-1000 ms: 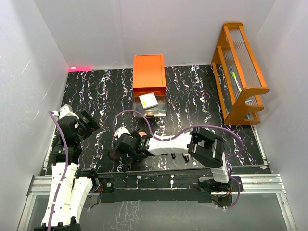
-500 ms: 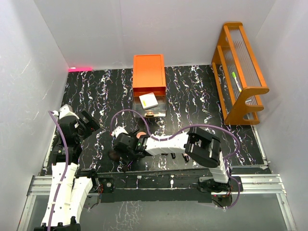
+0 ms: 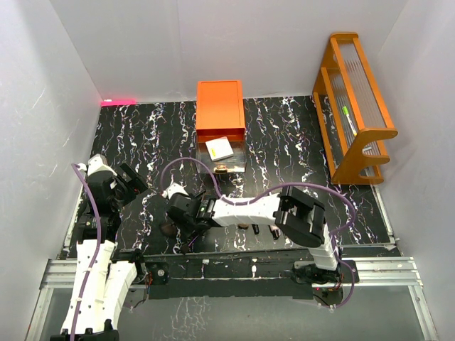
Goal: Organize the makeup
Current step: Pick up the makeup from the center of the board.
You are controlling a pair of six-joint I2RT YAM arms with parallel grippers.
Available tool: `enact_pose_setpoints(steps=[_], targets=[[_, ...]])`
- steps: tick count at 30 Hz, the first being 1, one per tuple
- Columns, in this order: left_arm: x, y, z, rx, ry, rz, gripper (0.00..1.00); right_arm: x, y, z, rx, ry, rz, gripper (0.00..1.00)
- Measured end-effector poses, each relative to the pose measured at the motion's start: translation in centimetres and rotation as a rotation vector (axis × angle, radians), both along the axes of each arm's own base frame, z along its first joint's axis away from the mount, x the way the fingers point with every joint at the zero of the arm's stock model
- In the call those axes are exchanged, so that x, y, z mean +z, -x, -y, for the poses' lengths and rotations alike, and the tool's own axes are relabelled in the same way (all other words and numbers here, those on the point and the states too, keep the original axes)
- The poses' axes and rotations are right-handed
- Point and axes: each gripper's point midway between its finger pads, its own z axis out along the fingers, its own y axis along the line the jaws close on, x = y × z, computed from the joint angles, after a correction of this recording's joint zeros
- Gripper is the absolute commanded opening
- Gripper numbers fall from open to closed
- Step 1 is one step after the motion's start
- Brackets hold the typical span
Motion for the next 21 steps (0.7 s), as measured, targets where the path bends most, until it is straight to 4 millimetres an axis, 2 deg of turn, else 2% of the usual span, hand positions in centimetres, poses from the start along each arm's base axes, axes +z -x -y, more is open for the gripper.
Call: enact_pose_setpoints(steps=[6, 11, 17, 19, 21], targets=[[0.0, 0.0, 0.0, 0.000, 0.000, -0.002, 0.87, 3.9, -0.8, -2.0, -0.010, -0.054, 0.023, 0.34], [0.0, 0.0, 0.0, -0.001, 0.000, -0.002, 0.87, 8.7, -1.4, -3.2, -0.027, -0.103, 0.042, 0.34], [-0.1, 0.0, 0.0, -0.002, 0.001, -0.003, 0.87, 14.7, -2.5, -2.2, -0.076, -0.142, 0.093, 0.34], [-0.1, 0.0, 0.1, -0.003, 0.001, -0.003, 0.87, 17.0, -3.5, -1.5, -0.098, -0.177, 0.103, 0.34], [0.0, 0.0, 0.1, -0.003, 0.002, -0.002, 0.87, 19.7, -5.6, -0.3, -0.139, -0.227, 0.112, 0.34]])
